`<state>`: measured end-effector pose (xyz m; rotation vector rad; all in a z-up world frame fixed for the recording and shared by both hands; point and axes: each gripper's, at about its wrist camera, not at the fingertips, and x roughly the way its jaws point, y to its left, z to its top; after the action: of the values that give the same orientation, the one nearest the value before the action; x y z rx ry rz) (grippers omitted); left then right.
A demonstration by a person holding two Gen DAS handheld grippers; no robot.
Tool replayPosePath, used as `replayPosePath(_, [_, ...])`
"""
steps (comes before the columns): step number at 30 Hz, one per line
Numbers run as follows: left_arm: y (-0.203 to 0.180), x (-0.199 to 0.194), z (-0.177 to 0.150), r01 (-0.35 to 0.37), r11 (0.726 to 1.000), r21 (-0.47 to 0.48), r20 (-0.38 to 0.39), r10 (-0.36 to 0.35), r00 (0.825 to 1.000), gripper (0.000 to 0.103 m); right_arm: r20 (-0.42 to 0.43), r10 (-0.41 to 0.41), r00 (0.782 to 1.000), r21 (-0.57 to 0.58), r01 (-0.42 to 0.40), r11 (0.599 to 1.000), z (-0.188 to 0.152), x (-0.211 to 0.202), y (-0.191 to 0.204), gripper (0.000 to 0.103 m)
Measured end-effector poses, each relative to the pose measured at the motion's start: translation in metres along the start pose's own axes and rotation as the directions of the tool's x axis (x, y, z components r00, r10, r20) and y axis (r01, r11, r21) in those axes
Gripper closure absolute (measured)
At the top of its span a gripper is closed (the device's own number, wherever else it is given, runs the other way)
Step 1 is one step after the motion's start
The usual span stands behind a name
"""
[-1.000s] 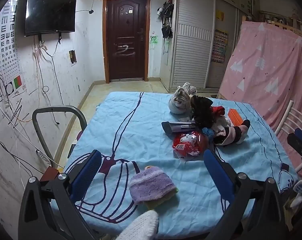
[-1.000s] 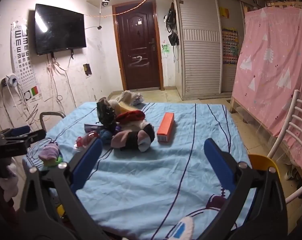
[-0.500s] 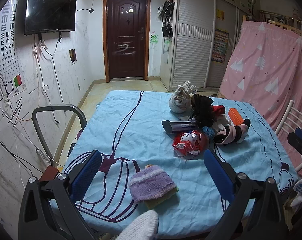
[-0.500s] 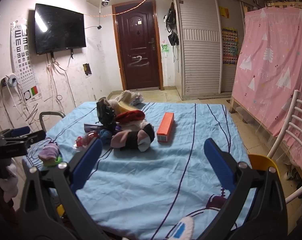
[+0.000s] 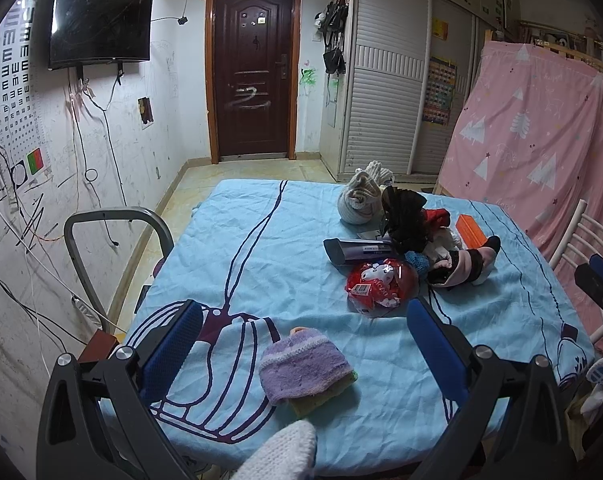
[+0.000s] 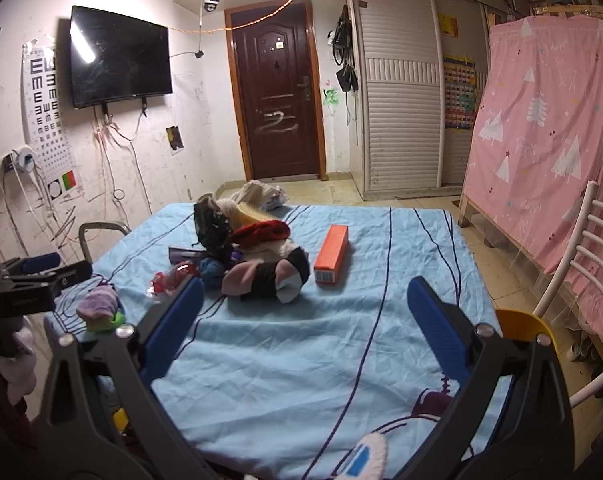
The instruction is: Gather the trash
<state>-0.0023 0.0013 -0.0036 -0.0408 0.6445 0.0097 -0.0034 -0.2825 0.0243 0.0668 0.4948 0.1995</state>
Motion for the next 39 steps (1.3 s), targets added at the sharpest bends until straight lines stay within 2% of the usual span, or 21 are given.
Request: replayPosePath(39, [-0.0015, 0.0012, -0.0029, 0.000, 1.000, 0.001, -0.003, 0.000, 1.000, 0.010, 0.002, -0.001, 1.000, -0.003, 0.001, 1.000, -0.0003, -0.0007, 0.0019, 0.006])
